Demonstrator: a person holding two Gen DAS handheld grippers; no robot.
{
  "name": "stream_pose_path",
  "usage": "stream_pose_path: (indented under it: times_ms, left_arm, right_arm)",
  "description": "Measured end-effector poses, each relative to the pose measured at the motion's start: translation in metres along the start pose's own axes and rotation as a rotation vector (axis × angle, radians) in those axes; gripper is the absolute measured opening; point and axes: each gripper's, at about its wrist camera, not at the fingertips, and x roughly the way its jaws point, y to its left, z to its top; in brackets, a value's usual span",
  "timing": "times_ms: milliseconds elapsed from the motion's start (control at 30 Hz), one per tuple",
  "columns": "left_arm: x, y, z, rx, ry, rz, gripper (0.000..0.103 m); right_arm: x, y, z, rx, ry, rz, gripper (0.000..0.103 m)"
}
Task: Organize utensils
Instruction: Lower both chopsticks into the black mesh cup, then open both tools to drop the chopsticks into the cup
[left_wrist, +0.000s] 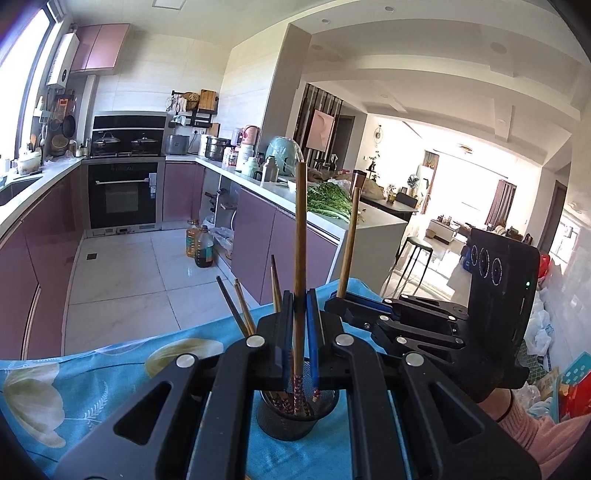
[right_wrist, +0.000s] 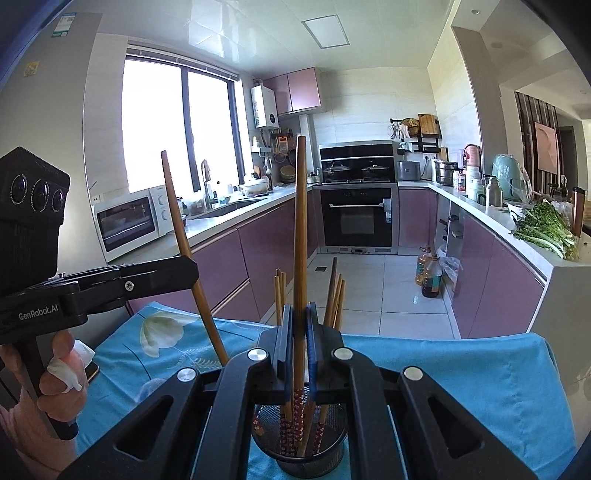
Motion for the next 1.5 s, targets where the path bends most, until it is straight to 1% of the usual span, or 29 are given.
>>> stream_pose_path:
  times_ms: [267,400,800,1000,1333,1400,1467,1500]
  left_arm:
    - [0.015,-0.013,-0.009,0.024,0.074,0.006,0.008]
    - [0.02,-0.015,-0.012,0.037,0.11,-0.001,0.008]
    - [0.05,-0.009,-0.028,0.033,0.224,-0.009,0.008]
    - [0.064,0.002,-0.034,0.013,0.254,0.014,0.008]
    - [0.082,0.019,-0.038,-0.026,0.273,0.035,0.009]
    - [0.083,0.02,-0.04,-0.026,0.268,0.041,0.018]
    - [0.082,0.019,-0.041,-0.024,0.262,0.051,0.021]
    - [0.081,0.019,-0.041,-0.02,0.258,0.055,0.021]
  right_arm:
    - [0.015,-0.005,-0.011,0.01,0.047,-0.013,0.006]
    - [0.015,-0.008,-0.015,0.013,0.067,-0.01,0.006]
    - [0.027,-0.016,-0.031,0.032,0.15,-0.003,0.006]
    - [0.036,-0.017,-0.037,0.05,0.181,-0.002,0.006]
    - [0.041,-0.024,-0.038,0.083,0.182,-0.003,0.007]
    - [0.041,-0.025,-0.039,0.084,0.181,-0.003,0.007]
    - [0.04,-0.024,-0.039,0.087,0.181,-0.002,0.007]
    - [0.039,-0.023,-0.039,0.086,0.179,0.0,0.009]
